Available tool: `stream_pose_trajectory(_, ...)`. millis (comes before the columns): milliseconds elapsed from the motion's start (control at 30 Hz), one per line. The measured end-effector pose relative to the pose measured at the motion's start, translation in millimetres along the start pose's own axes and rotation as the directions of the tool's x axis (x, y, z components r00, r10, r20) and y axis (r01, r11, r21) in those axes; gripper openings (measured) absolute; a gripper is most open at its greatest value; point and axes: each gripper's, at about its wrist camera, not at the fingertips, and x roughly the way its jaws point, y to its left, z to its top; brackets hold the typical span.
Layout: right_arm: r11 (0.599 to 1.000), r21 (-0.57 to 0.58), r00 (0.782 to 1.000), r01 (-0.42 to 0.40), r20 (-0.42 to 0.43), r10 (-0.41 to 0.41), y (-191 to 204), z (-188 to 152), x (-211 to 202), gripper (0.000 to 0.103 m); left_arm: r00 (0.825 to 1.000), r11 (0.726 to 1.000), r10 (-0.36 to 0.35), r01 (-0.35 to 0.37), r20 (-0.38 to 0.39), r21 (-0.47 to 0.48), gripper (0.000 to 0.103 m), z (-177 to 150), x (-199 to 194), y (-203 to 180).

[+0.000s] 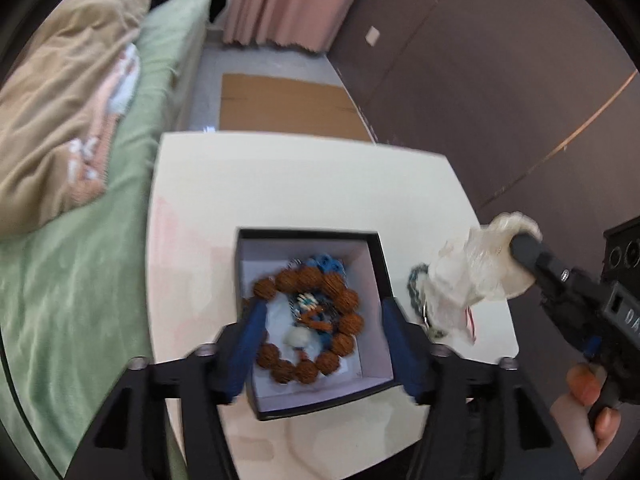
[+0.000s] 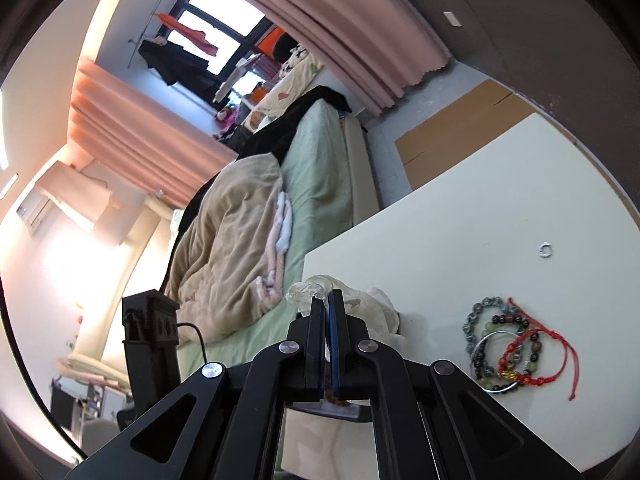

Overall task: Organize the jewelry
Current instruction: 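Place the bead bracelet in the box with the left tool while the right tool drops the white bag in, then withdraw both open tools from the box toward the remaining bracelets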

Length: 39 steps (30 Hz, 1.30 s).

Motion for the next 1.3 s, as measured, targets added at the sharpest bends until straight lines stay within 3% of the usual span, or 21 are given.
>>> stream_pose_trajectory(133,0.999,-0.029,1.0,-0.023,-0.02,0.022,10.0,-5.2,6.6,0.003,0.998,0.999,-0.032,0.034,0.052,-0.029,0.064,1.7,-19.9,9.1)
stream_pose_trajectory(367,0.994,-0.067,0.994,-0.091,-0.069,0.086,32.0,-14.3,25.8,0.005,0.995,0.999,-0.015,0.02,0.099,-0.048,0.064,-1.9,-44.5,18.3)
stream_pose_trajectory(400,0.993,-0.081,0.991,-0.087,-0.106,0.079,36.8,-16.4,35.2,0.017,0.995,0.999,-0.009,0.014,0.104,-0.052,0.064,-3.4,-48.1,19.8)
stream_pose_trajectory(433,0.994,-0.086,0.991,-0.067,-0.124,0.056,38.4,-17.2,40.6,0.042,0.994,0.998,-0.007,0.013,0.106,-0.055,0.064,-4.4,-49.5,21.6)
stream_pose_trajectory(500,0.996,-0.094,0.995,-0.001,-0.104,-0.008,38.5,-18.8,42.6,0.061,0.994,0.998,-0.005,0.012,0.111,-0.059,0.064,-5.2,-54.1,23.4)
stream_pose_trajectory(767,0.991,-0.059,0.992,0.12,-0.016,-0.122,35.5,-15.0,-4.4,0.063,0.986,0.998,-0.047,0.054,0.159,-0.036,0.064,-20.1,-83.6,3.8)
stream_pose_trajectory(833,0.974,-0.089,0.978,0.21,0.004,-0.211,45.1,-18.0,-26.3,0.063,0.984,0.998,-0.063,0.068,0.166,-0.021,0.064,-23.9,-88.3,-6.4)
stream_pose_trajectory(1033,0.939,-0.038,0.939,0.341,-0.033,-0.342,42.1,-21.0,-75.4,0.063,0.984,0.995,-0.096,0.093,0.152,0.024,0.064,-34.6,-91.3,-35.2)
stream_pose_trajectory(1167,0.939,0.019,0.939,0.343,0.017,-0.343,33.2,-15.6,-108.7,0.063,0.987,0.995,-0.093,0.088,0.127,0.047,0.064,-37.9,-85.6,-51.8)
stream_pose_trajectory(1233,0.945,0.022,0.943,0.326,0.06,-0.327,22.5,-18.4,-116.5,0.071,0.99,0.994,-0.086,0.078,0.108,0.076,0.064,-41.2,-80.0,-62.1)
stream_pose_trajectory(1300,0.937,0.052,0.936,0.345,0.051,-0.347,6.1,-23.0,-113.4,0.072,0.993,0.993,-0.074,0.065,0.088,0.1,0.064,-43.7,-74.1,-69.7)
